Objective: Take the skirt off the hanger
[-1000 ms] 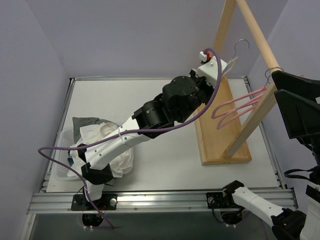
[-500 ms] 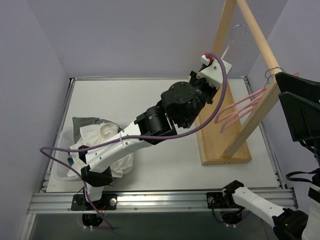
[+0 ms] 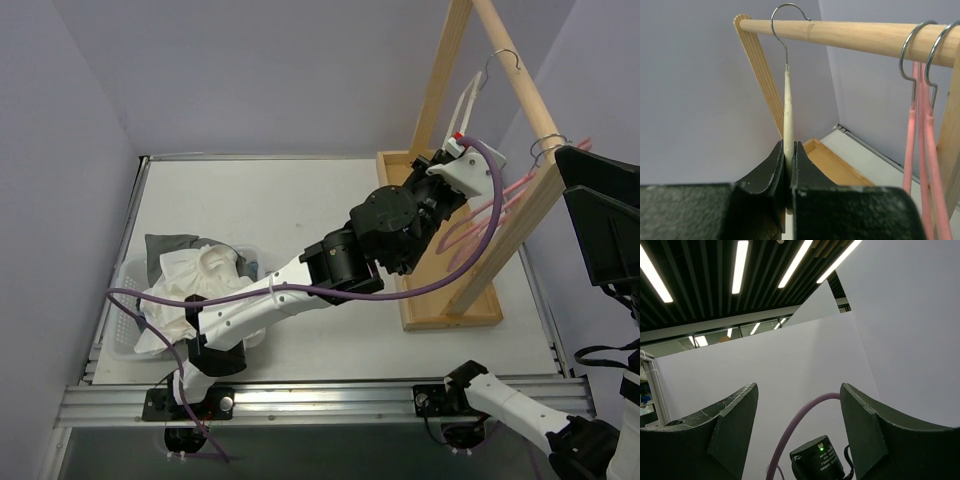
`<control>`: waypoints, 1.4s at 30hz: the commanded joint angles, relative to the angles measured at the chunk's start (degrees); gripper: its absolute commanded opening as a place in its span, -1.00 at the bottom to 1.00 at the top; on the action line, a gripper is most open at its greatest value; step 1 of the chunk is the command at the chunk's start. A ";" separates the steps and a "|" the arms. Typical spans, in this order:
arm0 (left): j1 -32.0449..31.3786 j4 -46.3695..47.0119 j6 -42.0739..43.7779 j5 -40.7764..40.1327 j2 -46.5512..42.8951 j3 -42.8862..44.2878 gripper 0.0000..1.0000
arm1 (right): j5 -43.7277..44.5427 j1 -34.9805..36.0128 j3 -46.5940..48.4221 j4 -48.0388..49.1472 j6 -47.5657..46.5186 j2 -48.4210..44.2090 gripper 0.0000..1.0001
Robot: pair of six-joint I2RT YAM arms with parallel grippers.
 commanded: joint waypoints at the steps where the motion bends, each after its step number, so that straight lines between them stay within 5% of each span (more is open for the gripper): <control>1: -0.97 4.00 2.75 -1.40 0.92 4.17 -0.95 | 0.81 0.87 0.22 2.83 -1.03 -0.76 0.24; 17: -3.53 6.81 6.62 -3.07 5.14 5.67 -0.93 | 2.92 2.98 -0.57 1.86 -2.18 -1.73 0.24; 20: -3.70 6.99 6.36 -3.07 4.96 4.71 -0.69 | 3.45 3.25 -0.75 1.51 -2.44 -1.73 0.25; 22: -3.88 7.95 6.97 -4.12 4.27 3.13 -0.30 | 3.88 3.42 -0.75 0.46 -2.53 -1.73 0.25; 24: -4.23 9.01 7.85 -5.27 3.39 0.93 0.19 | 4.24 3.42 -0.22 -0.68 -3.14 -1.38 0.27; 25: -4.40 12.06 8.29 -6.23 2.86 -1.16 0.87 | 4.85 3.42 -0.13 -1.39 -3.75 -1.38 0.29; 42: -4.93 16.30 8.91 -14.21 -19.81 -23.40 0.88 | 11.53 4.13 1.89 -22.57 -9.47 5.91 0.88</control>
